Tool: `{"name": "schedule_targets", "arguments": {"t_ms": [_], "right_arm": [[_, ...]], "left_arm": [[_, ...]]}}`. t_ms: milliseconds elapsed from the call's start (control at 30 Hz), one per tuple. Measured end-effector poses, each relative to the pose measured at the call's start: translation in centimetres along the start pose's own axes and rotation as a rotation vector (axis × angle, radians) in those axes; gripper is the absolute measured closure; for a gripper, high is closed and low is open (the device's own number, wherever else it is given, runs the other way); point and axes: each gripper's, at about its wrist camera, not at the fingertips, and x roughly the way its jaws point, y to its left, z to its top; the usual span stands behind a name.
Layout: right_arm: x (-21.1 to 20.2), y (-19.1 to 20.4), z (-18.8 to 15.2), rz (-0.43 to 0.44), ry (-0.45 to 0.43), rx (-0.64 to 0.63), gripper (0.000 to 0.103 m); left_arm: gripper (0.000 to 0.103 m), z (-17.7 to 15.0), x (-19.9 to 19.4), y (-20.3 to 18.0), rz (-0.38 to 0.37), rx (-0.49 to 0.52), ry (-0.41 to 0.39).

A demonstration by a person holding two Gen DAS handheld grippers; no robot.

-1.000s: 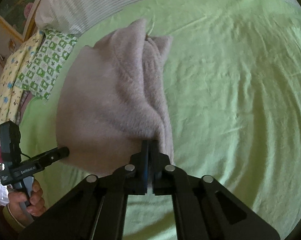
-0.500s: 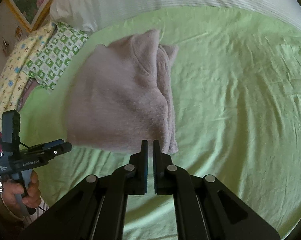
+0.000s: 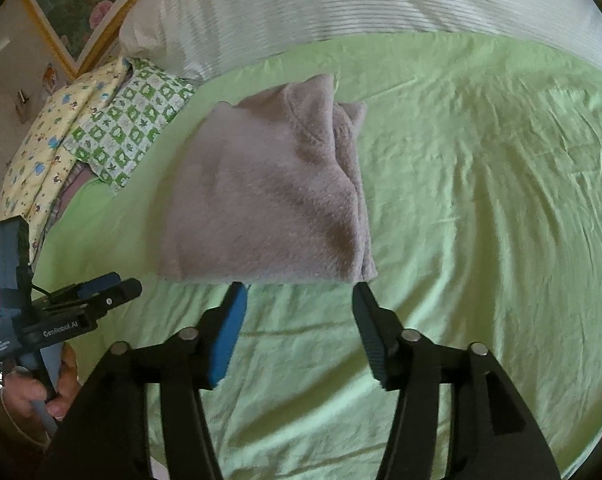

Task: Fold small clothes

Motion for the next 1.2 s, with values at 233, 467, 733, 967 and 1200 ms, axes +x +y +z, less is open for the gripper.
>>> {"name": "schedule_targets", "arguments": {"t_ms": [233, 467, 733, 967, 1200], "right_arm": [[-1.0, 1.6, -0.7, -0.008, -0.048, -0.066, 0.031], [-2.3, 3.1, -0.9, -0.001, -0.092, -0.136, 0.024], [-3.9, 4.3, -0.5, 0.002, -0.193, -0.185, 0.009], [-2.2, 3.7, -0.5, -0.003, -0.153, -0.175, 0.004], [0.8, 3.4, -0.7, -0.013, -0.091, -0.178, 0.004]], "left_arm": [[0.023, -0.5, -2.2, -1.5, 0.053, 0.057, -0.064], [0.020, -0.4, -4.4, -2.2, 0.058, 0.058, -0.146], [0.014, 0.3, -5.4, -1.8, 0.073, 0.035, -0.211], [0.013, -0.2, -2.3, -1.4, 0.089, 0.030, -0.143], [0.013, -0.5, 0.1, -1.8, 0.119, 0.065, -0.127]]}}
